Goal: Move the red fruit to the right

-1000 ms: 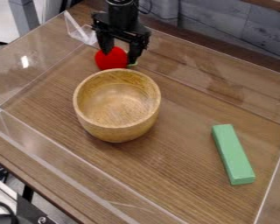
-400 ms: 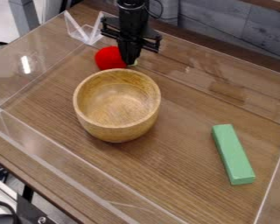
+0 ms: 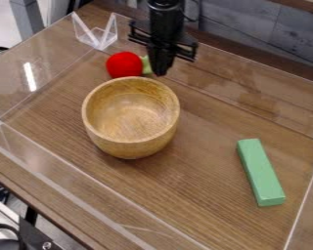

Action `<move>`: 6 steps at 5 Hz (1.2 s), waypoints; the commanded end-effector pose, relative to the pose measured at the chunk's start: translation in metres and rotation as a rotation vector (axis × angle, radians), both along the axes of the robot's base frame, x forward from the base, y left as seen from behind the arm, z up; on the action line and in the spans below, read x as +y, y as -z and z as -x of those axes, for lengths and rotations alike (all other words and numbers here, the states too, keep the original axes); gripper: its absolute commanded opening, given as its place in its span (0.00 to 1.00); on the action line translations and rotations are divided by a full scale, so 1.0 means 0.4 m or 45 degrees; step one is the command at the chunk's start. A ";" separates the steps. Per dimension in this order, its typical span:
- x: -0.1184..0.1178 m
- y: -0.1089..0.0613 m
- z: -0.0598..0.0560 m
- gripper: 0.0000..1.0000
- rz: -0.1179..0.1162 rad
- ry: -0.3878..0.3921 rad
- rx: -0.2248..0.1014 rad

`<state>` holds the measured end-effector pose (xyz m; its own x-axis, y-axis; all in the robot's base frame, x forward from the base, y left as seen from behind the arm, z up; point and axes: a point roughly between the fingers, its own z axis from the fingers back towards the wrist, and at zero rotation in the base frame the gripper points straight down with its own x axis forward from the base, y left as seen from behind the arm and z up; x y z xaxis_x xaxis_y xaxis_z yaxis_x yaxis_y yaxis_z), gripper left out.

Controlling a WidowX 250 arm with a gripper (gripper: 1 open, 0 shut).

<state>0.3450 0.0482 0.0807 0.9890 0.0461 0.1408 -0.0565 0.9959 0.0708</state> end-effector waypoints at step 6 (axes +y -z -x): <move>0.155 -0.054 -0.057 1.00 -0.047 -0.486 -0.093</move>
